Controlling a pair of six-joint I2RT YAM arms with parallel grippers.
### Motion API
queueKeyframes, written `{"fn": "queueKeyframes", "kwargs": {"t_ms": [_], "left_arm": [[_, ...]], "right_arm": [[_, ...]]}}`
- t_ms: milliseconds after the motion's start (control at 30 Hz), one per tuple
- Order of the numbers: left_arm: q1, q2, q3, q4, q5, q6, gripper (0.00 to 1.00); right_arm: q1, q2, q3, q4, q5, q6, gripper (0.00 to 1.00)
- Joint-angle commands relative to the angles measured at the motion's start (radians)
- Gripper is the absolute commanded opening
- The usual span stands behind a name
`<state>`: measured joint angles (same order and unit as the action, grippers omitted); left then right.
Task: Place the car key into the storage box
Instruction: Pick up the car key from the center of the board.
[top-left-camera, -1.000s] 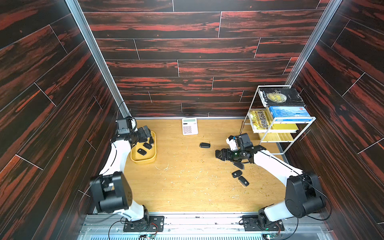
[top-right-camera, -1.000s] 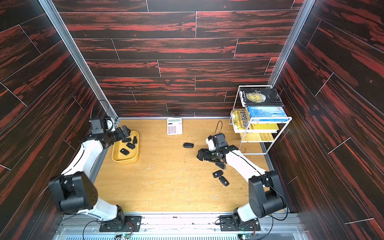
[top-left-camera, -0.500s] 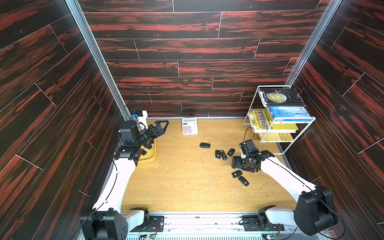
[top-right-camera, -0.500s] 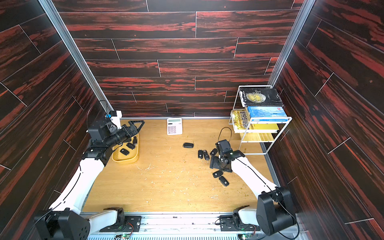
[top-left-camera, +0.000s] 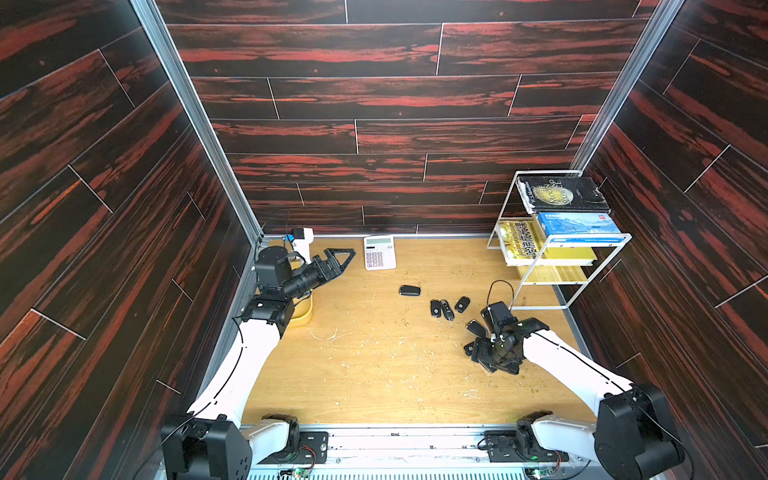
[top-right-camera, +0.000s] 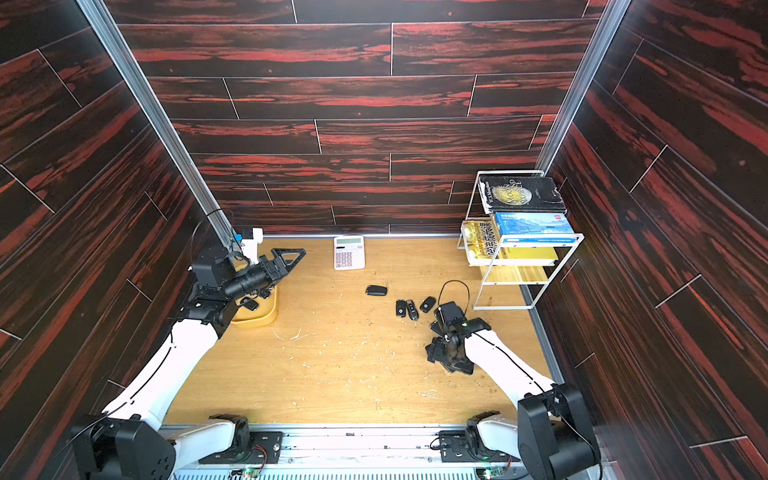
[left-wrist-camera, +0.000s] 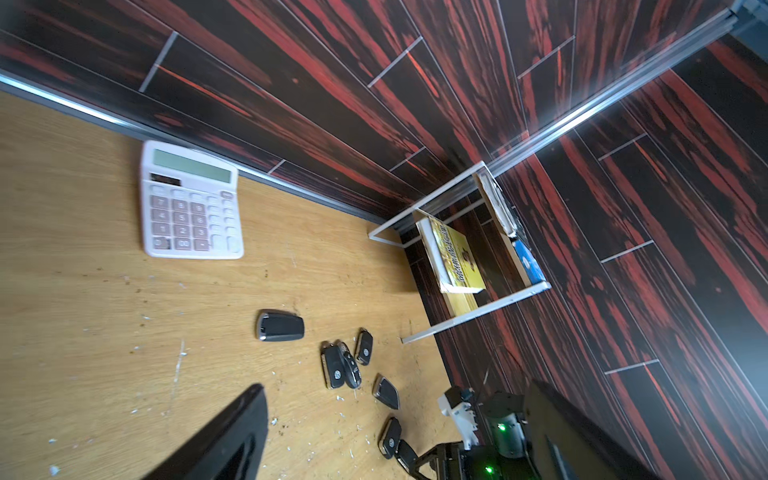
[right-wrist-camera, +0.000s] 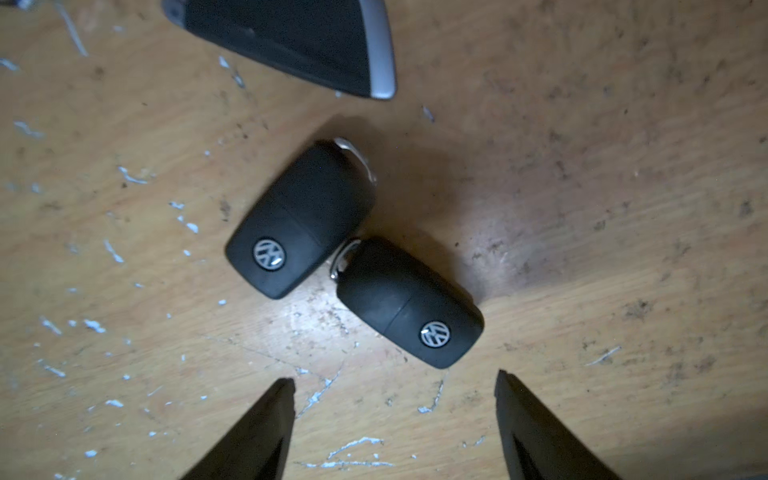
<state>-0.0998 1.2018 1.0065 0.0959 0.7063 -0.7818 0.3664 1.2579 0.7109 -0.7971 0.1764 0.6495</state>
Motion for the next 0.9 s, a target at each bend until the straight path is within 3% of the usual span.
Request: {"fn": "queueKeyframes", "kwargs": {"t_ms": [0,233,700,867], "left_arm": [[-0.027,-0.033,-0.008,0.035,-0.009,0.022,1.00],[-0.075,-0.059,-0.005,0.031,-0.030,0.049,1.00],[-0.079,-0.027,0.010,0.017,-0.022,0.062,1.00],[-0.080,-0.010,0.013,0.019,-0.018,0.068,1.00]], "right_arm": [[0.002,0.015,-0.003,0.026,0.019,0.030,0.80],[0.002,0.070,-0.041,0.104,0.042,0.030,0.79],[0.002,0.190,-0.093,0.215,0.033,0.039,0.80],[0.002,0.179,-0.096,0.208,-0.033,0.086,0.81]]}}
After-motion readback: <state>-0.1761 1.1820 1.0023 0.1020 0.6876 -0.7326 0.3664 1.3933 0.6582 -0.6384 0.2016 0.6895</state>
